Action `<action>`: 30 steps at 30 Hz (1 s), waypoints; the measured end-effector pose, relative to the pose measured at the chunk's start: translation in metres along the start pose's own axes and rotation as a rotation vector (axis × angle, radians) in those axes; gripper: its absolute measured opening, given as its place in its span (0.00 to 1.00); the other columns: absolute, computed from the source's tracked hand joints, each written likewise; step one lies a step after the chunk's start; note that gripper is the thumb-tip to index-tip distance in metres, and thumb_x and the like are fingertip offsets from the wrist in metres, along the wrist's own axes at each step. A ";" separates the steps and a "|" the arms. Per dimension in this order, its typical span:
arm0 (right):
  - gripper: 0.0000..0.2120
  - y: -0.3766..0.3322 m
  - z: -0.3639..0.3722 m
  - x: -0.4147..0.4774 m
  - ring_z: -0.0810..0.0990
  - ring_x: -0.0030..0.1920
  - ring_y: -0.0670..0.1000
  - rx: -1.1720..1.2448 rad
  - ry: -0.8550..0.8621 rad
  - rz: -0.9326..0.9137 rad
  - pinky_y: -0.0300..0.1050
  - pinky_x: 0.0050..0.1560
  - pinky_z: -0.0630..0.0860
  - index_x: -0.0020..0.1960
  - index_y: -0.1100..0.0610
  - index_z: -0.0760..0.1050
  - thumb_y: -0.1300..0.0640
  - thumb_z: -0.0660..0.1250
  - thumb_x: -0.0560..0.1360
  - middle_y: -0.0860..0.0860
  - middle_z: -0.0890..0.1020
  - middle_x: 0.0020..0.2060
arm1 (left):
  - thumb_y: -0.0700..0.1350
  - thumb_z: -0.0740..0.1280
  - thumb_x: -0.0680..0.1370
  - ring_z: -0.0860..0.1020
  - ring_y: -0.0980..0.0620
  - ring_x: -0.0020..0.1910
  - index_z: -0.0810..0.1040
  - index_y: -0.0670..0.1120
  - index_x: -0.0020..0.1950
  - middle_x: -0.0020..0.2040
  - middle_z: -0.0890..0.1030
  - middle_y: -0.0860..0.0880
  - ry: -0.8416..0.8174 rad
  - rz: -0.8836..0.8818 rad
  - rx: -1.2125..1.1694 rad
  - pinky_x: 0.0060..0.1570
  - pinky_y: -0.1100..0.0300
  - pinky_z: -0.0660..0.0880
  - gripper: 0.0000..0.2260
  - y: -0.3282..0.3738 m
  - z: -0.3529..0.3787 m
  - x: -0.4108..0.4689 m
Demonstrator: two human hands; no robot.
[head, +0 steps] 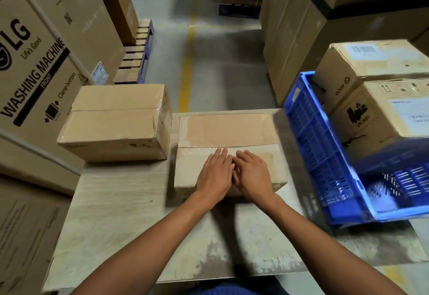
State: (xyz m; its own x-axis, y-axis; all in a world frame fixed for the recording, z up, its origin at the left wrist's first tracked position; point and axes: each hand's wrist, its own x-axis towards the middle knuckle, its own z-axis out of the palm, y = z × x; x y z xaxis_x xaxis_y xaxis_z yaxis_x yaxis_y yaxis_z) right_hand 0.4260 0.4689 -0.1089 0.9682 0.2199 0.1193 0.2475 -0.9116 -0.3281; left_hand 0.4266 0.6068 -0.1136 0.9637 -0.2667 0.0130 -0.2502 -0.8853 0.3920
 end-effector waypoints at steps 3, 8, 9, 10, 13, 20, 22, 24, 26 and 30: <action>0.13 0.007 -0.008 -0.012 0.80 0.56 0.58 -0.038 0.023 0.010 0.54 0.55 0.75 0.49 0.53 0.83 0.50 0.62 0.72 0.53 0.83 0.53 | 0.49 0.54 0.81 0.79 0.40 0.59 0.83 0.42 0.54 0.57 0.82 0.41 0.179 0.121 -0.024 0.59 0.49 0.77 0.19 0.001 0.005 -0.011; 0.10 0.034 -0.016 -0.047 0.78 0.49 0.58 -0.041 0.190 0.114 0.52 0.49 0.75 0.49 0.56 0.80 0.51 0.66 0.76 0.54 0.79 0.50 | 0.46 0.56 0.81 0.76 0.41 0.66 0.81 0.41 0.60 0.64 0.80 0.41 0.136 0.222 -0.029 0.66 0.46 0.74 0.18 0.030 0.026 -0.023; 0.09 0.038 -0.016 -0.052 0.78 0.49 0.58 -0.033 0.214 0.092 0.52 0.50 0.76 0.51 0.57 0.80 0.53 0.67 0.76 0.55 0.78 0.51 | 0.47 0.55 0.81 0.75 0.41 0.68 0.80 0.40 0.63 0.67 0.78 0.41 0.109 0.206 0.011 0.68 0.45 0.72 0.19 0.036 0.030 -0.024; 0.09 0.041 -0.015 -0.055 0.78 0.49 0.58 -0.025 0.225 0.072 0.52 0.50 0.76 0.52 0.58 0.80 0.53 0.67 0.76 0.55 0.78 0.51 | 0.47 0.54 0.81 0.74 0.41 0.69 0.80 0.40 0.64 0.68 0.78 0.41 0.088 0.187 0.031 0.68 0.45 0.71 0.21 0.040 0.031 -0.024; 0.10 0.041 -0.014 -0.050 0.76 0.47 0.56 -0.058 0.215 0.074 0.52 0.47 0.73 0.49 0.55 0.79 0.50 0.65 0.76 0.52 0.78 0.48 | 0.48 0.52 0.80 0.78 0.41 0.62 0.82 0.42 0.57 0.61 0.81 0.43 0.077 0.142 0.054 0.61 0.46 0.76 0.21 0.046 0.022 -0.015; 0.27 0.051 -0.031 0.003 0.73 0.67 0.59 -0.150 -0.107 0.064 0.55 0.64 0.71 0.68 0.60 0.72 0.47 0.68 0.74 0.57 0.75 0.66 | 0.46 0.50 0.84 0.64 0.43 0.75 0.72 0.44 0.71 0.74 0.69 0.43 -0.044 0.060 0.019 0.75 0.48 0.60 0.19 0.061 0.003 0.053; 0.40 0.058 -0.033 0.011 0.54 0.80 0.59 -0.164 -0.294 0.037 0.56 0.79 0.54 0.81 0.61 0.54 0.46 0.64 0.77 0.59 0.57 0.80 | 0.46 0.50 0.85 0.54 0.46 0.80 0.61 0.45 0.79 0.81 0.59 0.45 -0.105 -0.002 0.053 0.78 0.48 0.51 0.22 0.060 0.008 0.058; 0.43 0.063 -0.032 0.012 0.47 0.81 0.58 -0.200 -0.362 0.004 0.56 0.80 0.47 0.82 0.60 0.47 0.44 0.63 0.77 0.58 0.50 0.82 | 0.46 0.49 0.85 0.52 0.47 0.80 0.59 0.46 0.80 0.81 0.56 0.46 -0.129 -0.021 0.094 0.79 0.48 0.50 0.23 0.061 0.012 0.059; 0.38 0.064 -0.035 0.014 0.55 0.80 0.59 -0.220 -0.307 -0.020 0.56 0.78 0.55 0.80 0.60 0.56 0.44 0.61 0.76 0.57 0.59 0.80 | 0.47 0.50 0.84 0.57 0.46 0.79 0.64 0.46 0.78 0.80 0.59 0.46 -0.119 -0.018 0.095 0.77 0.48 0.54 0.21 0.062 0.009 0.062; 0.19 0.065 -0.051 0.046 0.72 0.60 0.56 -0.190 -0.165 -0.018 0.56 0.56 0.70 0.61 0.54 0.73 0.43 0.56 0.79 0.52 0.74 0.59 | 0.48 0.52 0.84 0.66 0.46 0.72 0.72 0.47 0.71 0.76 0.68 0.45 -0.033 -0.001 0.092 0.71 0.46 0.65 0.18 0.054 -0.002 0.082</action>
State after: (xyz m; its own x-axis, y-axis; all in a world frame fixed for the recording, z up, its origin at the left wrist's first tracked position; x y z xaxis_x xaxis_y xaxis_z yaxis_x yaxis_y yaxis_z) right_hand 0.4851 0.4022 -0.0774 0.9604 0.2763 -0.0358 0.2687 -0.9526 -0.1429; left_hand 0.4917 0.5378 -0.0891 0.9609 -0.2764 -0.0181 -0.2578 -0.9165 0.3060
